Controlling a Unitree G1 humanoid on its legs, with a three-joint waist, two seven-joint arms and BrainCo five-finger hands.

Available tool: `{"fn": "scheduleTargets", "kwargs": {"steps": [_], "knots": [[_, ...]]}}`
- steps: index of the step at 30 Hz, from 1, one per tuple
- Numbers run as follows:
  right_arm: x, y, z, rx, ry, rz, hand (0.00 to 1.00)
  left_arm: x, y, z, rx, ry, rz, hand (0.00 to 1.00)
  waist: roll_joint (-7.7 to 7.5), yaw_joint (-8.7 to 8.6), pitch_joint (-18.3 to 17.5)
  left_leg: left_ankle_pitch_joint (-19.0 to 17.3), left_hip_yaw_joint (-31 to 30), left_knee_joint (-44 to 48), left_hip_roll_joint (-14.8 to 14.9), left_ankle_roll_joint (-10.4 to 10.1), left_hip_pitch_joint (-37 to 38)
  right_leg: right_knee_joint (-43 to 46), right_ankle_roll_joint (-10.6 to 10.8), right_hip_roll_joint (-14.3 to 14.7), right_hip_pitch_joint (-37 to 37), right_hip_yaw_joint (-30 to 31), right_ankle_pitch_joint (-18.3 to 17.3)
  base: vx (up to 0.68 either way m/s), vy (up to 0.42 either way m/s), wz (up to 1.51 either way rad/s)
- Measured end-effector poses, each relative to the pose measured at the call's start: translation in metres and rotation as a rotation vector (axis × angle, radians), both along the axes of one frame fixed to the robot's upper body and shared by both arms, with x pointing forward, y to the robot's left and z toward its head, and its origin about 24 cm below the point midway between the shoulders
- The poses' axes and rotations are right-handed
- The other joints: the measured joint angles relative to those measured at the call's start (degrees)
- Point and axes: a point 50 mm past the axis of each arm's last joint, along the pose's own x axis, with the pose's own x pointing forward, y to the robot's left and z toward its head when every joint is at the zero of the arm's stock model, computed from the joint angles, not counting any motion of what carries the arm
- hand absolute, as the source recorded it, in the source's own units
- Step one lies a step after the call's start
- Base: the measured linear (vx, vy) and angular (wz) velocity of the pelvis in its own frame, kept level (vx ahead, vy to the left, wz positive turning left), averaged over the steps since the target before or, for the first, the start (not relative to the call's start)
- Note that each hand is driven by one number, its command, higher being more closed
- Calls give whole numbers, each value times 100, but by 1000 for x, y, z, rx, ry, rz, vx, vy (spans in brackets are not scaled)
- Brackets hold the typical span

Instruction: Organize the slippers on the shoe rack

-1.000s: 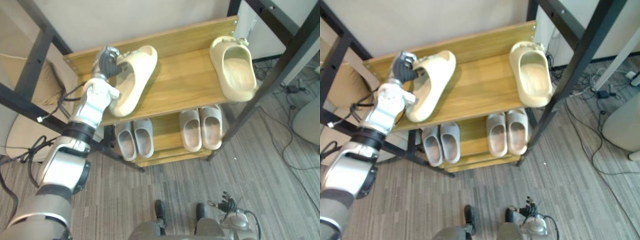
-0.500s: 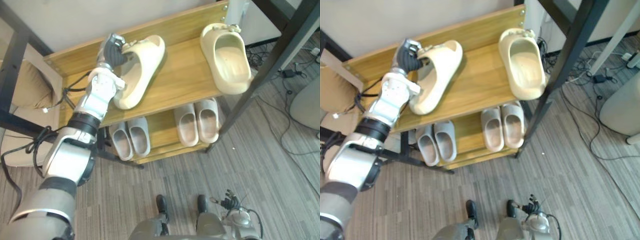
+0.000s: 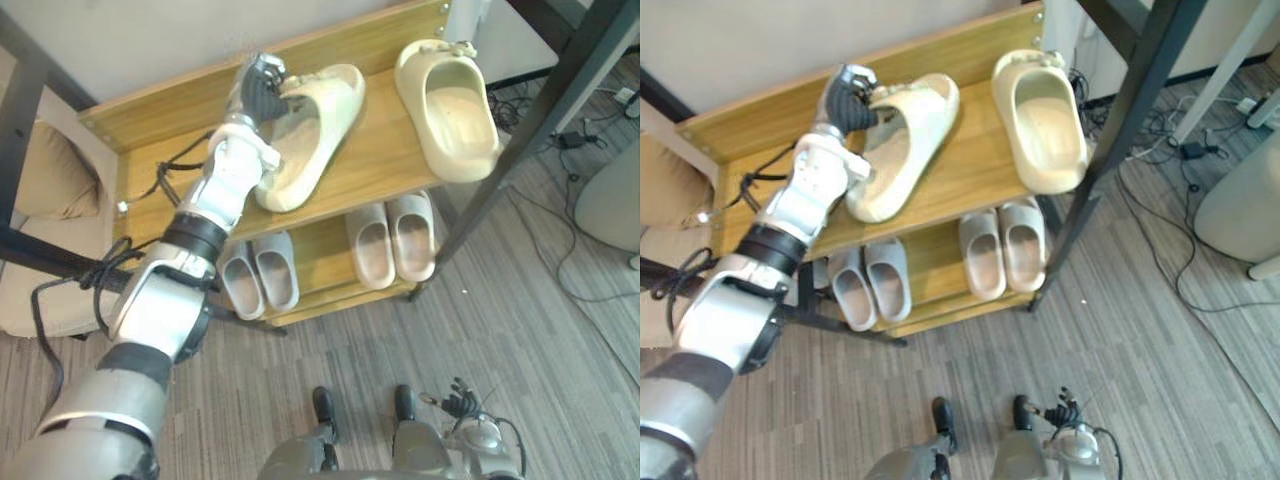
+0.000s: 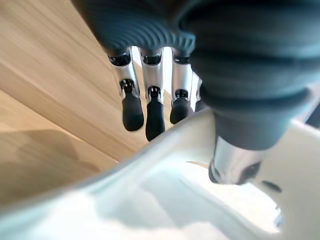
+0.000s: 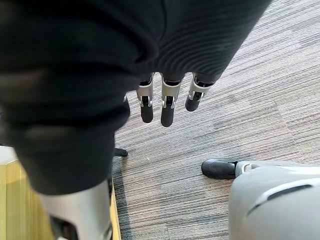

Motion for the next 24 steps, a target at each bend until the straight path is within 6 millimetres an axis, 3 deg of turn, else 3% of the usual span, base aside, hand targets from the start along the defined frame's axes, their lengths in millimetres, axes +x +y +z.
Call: {"fn": "scheduleTargets", "kwargs": {"steps": [24], "knots": [[0,1,-1,4,0,7,0,0,-19,3,-89,2,-55,0,1,-39,3,83,-168,-1,-14,50,82,78,7,-43,128,-158,-7,-1,1,3]]}}
